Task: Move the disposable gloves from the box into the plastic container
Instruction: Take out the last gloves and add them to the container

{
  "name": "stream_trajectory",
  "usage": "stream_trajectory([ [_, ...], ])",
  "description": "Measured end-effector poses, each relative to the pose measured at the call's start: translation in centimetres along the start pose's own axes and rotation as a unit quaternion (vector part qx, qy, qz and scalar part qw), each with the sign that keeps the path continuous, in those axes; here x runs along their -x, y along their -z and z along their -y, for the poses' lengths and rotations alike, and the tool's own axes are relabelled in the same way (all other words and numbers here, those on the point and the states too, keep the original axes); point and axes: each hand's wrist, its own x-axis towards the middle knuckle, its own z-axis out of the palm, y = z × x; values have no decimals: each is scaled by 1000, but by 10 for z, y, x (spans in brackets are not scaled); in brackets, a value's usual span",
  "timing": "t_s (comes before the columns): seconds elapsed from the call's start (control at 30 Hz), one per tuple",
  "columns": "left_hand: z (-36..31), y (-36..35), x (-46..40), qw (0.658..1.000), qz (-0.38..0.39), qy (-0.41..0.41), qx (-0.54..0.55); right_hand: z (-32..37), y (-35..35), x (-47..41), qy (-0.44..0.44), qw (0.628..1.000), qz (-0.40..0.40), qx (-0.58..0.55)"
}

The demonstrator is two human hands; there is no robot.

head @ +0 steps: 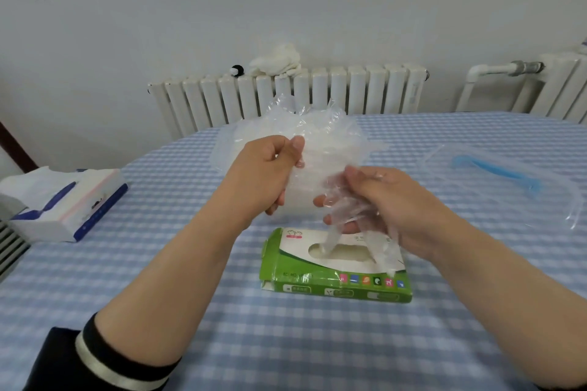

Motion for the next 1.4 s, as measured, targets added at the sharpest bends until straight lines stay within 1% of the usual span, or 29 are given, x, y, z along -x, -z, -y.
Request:
stream_trajectory([
  [0.07, 1, 3, -1, 1000, 3, -7, -18, 5, 4, 0, -23, 999, 5, -49],
  [0.2, 3, 10, -3, 998, -10, -28, -60, 6, 11, -3, -35, 996, -27, -79],
  [0.27, 4, 12, -4, 996, -31, -36, -77, 3, 16, -7, -28, 994, -45, -101],
  [0.37, 7, 15, -7, 991, -82, -54, -87, 1, 17, -12, -4, 992, -83, -94],
  [0.4, 8, 15, -8, 989, -100, -62, -87, 1, 17, -12, 5, 989, -97, -115],
  [0.5, 12, 20, -17, 984, -142, -76, -80, 1, 17, -16, 18, 962, -118, -244],
  [0.6, 15, 26, -34, 982, -160, -74, -67, 8, 17, -18, 25, 929, -118, -351],
  [0.67, 14, 29, -49, 982, -162, -70, -65, 17, 13, -25, 32, 913, -112, -390],
  [0.73, 11, 31, -65, 983, -151, -59, -86, 29, 9, -36, 41, 916, -113, -383],
  [0.8, 13, 34, -82, 981, -142, -53, -117, 40, 8, -52, 46, 933, -129, -333],
  [0.87, 19, 38, -96, 976, -132, -39, -169, 48, 14, -69, 30, 942, -156, -295],
  [0.93, 25, 43, -104, 967, -87, -14, -238, 54, 20, -81, 4, 945, -191, -266],
  [0.97, 26, 46, -106, 964, -61, -6, -259, 57, 21, -85, 4, 952, -214, -220],
  [1.03, 28, 52, -107, 965, -45, -4, -260, 60, 22, -92, 45, 963, -264, -43],
  [1.1, 27, 56, -105, 965, -54, -8, -256, 66, 20, -93, 132, 939, -292, 121],
  [1.13, 27, 57, -104, 964, -55, -6, -262, 69, 19, -92, 167, 923, -289, 194],
  [1.17, 28, 58, -102, 960, -55, -1, -273, 71, 17, -92, 189, 905, -269, 269],
  [1.2, 29, 59, -100, 956, -56, 5, -290, 72, 16, -91, 191, 888, -234, 346],
  [1.27, 31, 61, -96, 940, -72, 8, -334, 69, 13, -91, 147, 857, -148, 472],
  [1.3, 31, 62, -93, 929, -90, -1, -360, 66, 12, -92, 112, 845, -113, 511],
  [1.37, 29, 64, -86, 913, -125, -37, -386, 62, 9, -92, 55, 826, -69, 556],
  [1.4, 25, 64, -84, 916, -129, -56, -375, 60, 7, -93, 38, 818, -54, 571],
])
